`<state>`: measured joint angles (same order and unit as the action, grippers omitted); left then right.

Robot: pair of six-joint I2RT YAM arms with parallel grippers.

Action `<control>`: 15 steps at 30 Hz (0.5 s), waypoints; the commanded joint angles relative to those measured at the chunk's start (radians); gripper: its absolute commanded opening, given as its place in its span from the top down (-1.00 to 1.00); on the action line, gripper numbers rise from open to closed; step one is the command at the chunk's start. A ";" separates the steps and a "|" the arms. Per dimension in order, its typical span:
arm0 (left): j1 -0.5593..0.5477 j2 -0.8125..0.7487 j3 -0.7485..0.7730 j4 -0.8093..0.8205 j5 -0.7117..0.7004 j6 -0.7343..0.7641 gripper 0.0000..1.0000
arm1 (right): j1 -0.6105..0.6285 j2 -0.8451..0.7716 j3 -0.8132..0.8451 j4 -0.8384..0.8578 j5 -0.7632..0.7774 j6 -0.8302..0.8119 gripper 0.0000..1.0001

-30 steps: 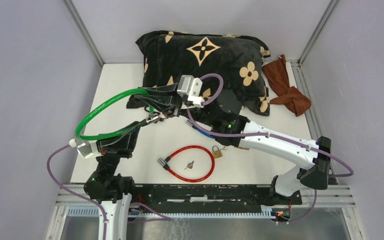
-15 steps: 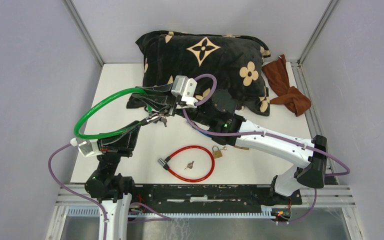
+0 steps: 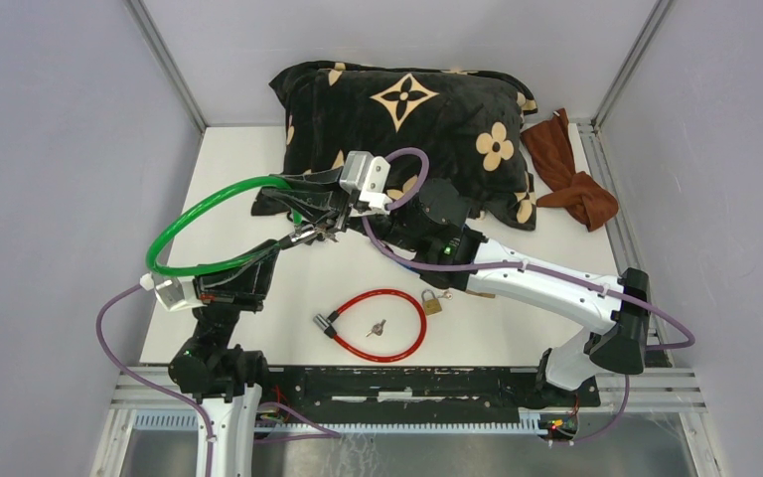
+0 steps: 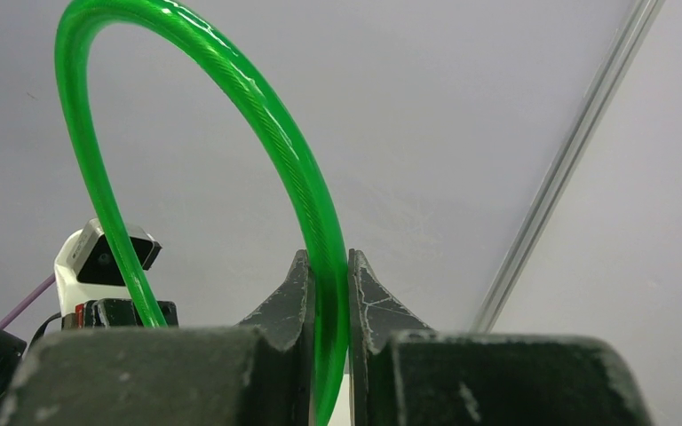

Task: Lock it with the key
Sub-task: Lock the lock.

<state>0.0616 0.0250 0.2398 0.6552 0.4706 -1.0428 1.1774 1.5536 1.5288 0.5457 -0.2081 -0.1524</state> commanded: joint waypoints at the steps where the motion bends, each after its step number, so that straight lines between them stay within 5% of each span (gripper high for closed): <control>1: 0.009 -0.007 0.007 -0.006 -0.037 -0.054 0.96 | 0.014 0.002 -0.011 0.074 -0.016 0.049 1.00; 15: 0.013 0.002 0.018 -0.024 -0.087 -0.108 0.96 | 0.014 -0.009 -0.093 0.079 -0.010 0.059 1.00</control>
<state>0.0658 0.0250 0.2398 0.6209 0.4568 -1.0687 1.1770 1.5570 1.4677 0.5941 -0.1841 -0.1432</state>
